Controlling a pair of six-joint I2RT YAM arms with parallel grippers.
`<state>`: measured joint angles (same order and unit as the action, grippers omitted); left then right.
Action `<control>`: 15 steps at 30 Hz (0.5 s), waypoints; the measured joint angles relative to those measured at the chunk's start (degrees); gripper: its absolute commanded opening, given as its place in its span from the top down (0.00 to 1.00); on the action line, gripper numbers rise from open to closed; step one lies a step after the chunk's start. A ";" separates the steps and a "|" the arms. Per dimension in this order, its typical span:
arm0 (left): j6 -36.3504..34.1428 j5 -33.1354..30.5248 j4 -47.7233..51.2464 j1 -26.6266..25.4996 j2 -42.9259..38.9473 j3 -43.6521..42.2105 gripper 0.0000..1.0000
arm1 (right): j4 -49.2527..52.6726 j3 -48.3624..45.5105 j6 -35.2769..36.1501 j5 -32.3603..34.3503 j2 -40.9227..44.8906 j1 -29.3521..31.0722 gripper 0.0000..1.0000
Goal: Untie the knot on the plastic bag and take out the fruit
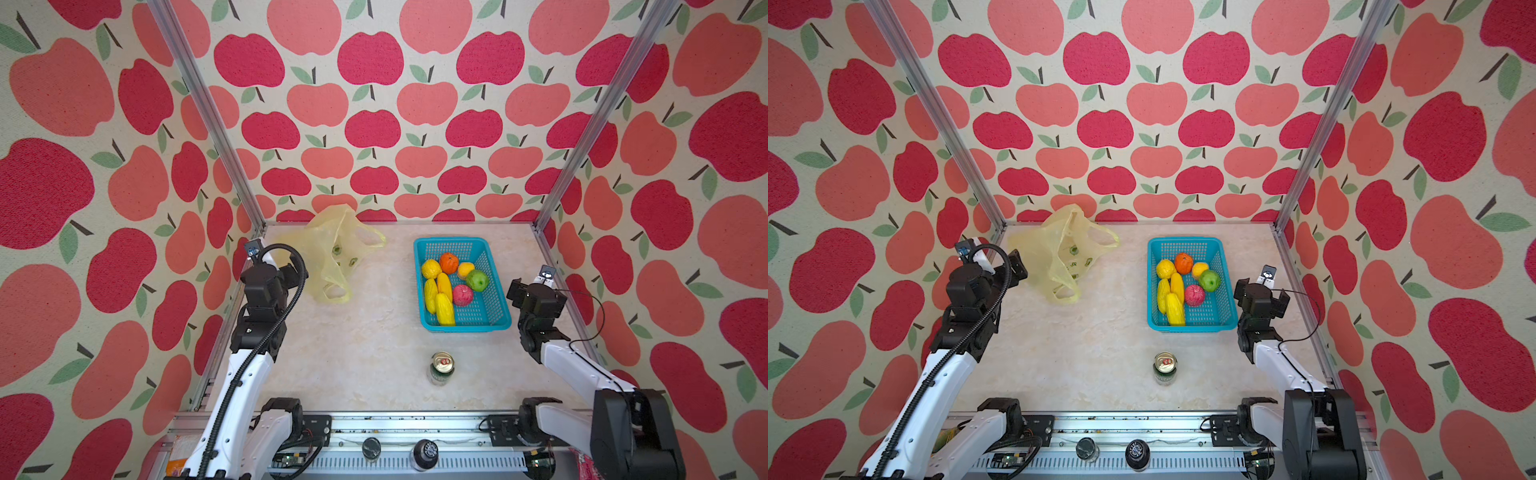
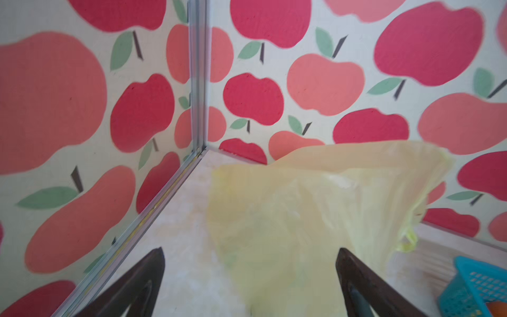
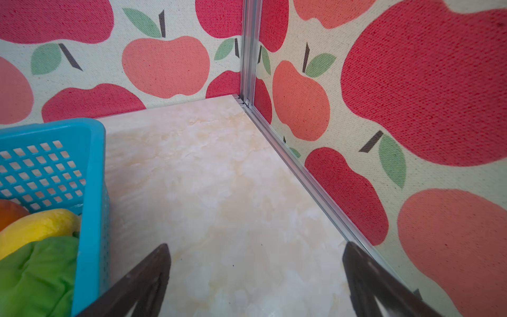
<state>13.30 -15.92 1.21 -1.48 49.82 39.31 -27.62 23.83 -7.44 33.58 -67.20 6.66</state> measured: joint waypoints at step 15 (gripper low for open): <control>-0.90 -3.69 -17.29 6.56 26.51 -11.39 0.01 | -19.47 -1.36 1.01 0.00 -13.20 -0.50 0.01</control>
<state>12.40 -19.62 -16.08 5.08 76.34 27.92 -47.09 22.48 -6.44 33.58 -80.40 6.15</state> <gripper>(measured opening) 0.991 0.993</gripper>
